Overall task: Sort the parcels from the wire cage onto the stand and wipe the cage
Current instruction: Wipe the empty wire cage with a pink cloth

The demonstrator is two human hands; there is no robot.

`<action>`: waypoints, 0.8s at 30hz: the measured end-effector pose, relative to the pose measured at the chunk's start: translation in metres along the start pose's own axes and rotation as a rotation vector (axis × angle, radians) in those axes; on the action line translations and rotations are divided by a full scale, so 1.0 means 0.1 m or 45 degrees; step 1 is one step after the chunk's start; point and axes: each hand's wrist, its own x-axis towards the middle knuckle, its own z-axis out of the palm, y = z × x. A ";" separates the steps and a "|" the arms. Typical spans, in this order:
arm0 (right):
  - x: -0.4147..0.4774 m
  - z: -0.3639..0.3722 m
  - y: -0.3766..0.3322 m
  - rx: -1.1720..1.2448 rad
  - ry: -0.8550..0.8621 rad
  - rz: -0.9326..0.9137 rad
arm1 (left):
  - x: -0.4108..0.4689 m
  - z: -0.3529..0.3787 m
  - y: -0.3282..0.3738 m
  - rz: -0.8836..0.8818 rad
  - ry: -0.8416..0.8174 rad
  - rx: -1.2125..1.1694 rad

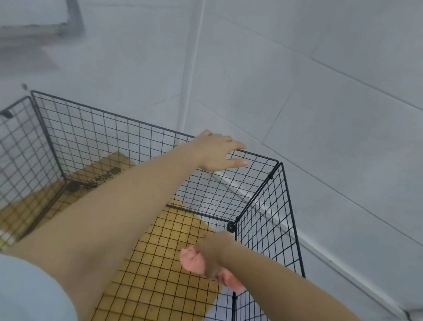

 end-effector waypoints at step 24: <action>0.89 -1.83 -0.02 -0.310 0.966 -0.154 | -1.86 -0.55 -2.05 -0.628 -0.014 0.087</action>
